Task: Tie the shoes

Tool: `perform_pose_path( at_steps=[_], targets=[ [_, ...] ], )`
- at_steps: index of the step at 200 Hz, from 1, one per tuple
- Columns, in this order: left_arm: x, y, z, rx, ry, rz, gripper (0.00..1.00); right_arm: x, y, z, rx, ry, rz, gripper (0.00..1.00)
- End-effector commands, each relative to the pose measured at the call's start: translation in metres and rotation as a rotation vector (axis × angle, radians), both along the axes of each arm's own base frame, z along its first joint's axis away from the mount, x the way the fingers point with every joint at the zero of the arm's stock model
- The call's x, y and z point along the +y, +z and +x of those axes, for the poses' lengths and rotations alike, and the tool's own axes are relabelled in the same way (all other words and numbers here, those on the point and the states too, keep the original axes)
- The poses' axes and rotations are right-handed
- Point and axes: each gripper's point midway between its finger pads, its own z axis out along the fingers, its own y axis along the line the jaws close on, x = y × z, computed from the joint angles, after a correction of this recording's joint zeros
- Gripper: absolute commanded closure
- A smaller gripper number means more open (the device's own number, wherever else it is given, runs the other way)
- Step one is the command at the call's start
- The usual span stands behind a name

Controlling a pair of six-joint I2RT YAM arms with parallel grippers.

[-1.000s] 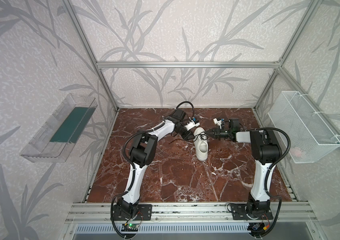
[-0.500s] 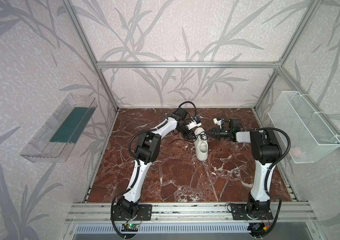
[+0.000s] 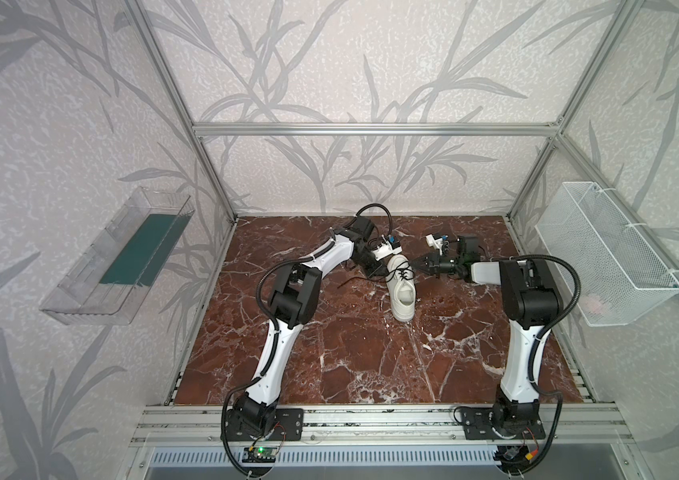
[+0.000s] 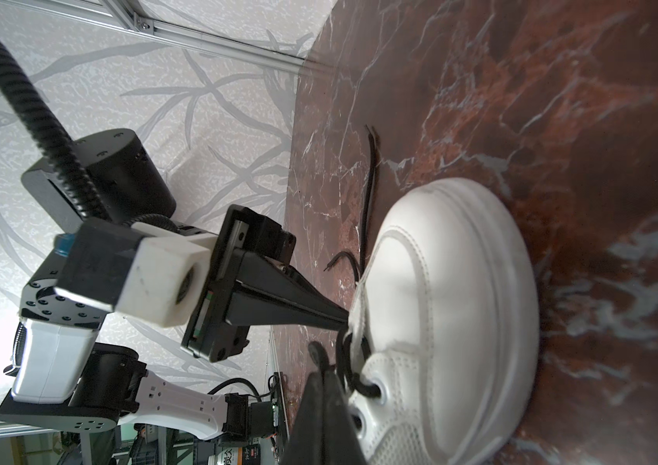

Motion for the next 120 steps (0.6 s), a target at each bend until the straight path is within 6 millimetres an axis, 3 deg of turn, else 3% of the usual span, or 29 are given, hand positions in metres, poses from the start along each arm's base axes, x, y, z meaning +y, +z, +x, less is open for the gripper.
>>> perform_pose_path(
  at_steps=[1, 28, 70, 120],
  targets=[
    [0.006, 0.027, 0.002, -0.103, -0.019, 0.001, 1.00, -0.001, 0.016, 0.008, -0.044, 0.003, 0.008, 1.00],
    [0.007, 0.045, -0.002, -0.138, -0.033, -0.003, 1.00, -0.001, 0.017, 0.012, -0.038, -0.006, 0.005, 1.00],
    [0.000, 0.056, -0.006, -0.170, -0.060, -0.009, 1.00, -0.001, 0.017, 0.013, -0.023, -0.002, -0.010, 1.00],
    [-0.001, 0.050, -0.011, -0.297, -0.149, 0.138, 1.00, -0.003, 0.001, 0.010, 0.043, -0.013, -0.055, 1.00]
  ],
)
